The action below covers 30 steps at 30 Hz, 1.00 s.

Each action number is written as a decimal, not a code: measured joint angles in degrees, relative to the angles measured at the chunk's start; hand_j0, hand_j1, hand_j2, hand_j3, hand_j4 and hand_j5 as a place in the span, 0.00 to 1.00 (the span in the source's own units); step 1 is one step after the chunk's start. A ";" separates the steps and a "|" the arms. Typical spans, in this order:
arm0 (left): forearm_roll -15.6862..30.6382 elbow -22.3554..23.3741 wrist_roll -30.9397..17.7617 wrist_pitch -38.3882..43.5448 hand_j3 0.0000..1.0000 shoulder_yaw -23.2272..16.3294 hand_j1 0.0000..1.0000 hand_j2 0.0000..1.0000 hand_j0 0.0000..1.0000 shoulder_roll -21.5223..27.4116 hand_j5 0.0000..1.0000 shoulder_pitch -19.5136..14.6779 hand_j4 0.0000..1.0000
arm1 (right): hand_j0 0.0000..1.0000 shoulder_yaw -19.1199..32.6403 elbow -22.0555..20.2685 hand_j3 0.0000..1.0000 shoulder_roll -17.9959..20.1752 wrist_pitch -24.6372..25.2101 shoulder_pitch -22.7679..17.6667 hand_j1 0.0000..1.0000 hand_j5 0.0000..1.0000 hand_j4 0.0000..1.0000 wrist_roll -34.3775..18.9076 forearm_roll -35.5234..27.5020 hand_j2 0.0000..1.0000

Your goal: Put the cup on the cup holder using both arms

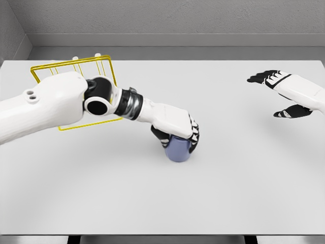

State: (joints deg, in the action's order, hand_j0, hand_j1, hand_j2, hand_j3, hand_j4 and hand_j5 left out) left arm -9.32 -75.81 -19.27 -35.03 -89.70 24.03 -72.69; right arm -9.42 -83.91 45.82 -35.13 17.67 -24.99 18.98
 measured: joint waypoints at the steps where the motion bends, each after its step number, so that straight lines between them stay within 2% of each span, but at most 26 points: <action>1: -0.02 -0.09 -0.01 -0.02 0.54 0.02 0.54 0.54 0.54 0.22 0.54 -0.09 0.54 | 1.00 0.00 0.02 1.00 0.00 0.00 0.00 1.00 1.00 1.00 0.00 0.00 1.00; 12: 0.23 -2.39 -0.10 -0.11 0.55 0.50 0.55 0.55 0.55 2.50 0.55 -1.75 0.55 | 1.00 0.00 0.09 1.00 0.00 0.00 0.00 1.00 1.00 1.00 0.00 -0.04 1.00; 19: 0.71 -6.44 -0.10 -0.08 0.55 3.83 0.55 0.55 0.55 8.38 0.55 -2.37 0.55 | 1.00 0.00 0.29 1.00 0.00 0.00 0.00 1.00 1.00 1.00 0.00 -0.03 1.00; 30: 1.56 -8.65 -0.07 -0.08 0.55 6.32 0.55 0.55 0.55 13.23 0.55 -3.34 0.55 | 1.00 0.00 0.33 1.00 0.00 0.00 0.00 1.00 1.00 1.00 0.00 -0.01 1.00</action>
State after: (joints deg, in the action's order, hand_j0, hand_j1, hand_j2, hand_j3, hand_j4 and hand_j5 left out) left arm -7.76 -84.46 -19.34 -35.11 -83.38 37.26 -76.02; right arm -9.42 -83.58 45.81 -35.13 17.67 -24.99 18.97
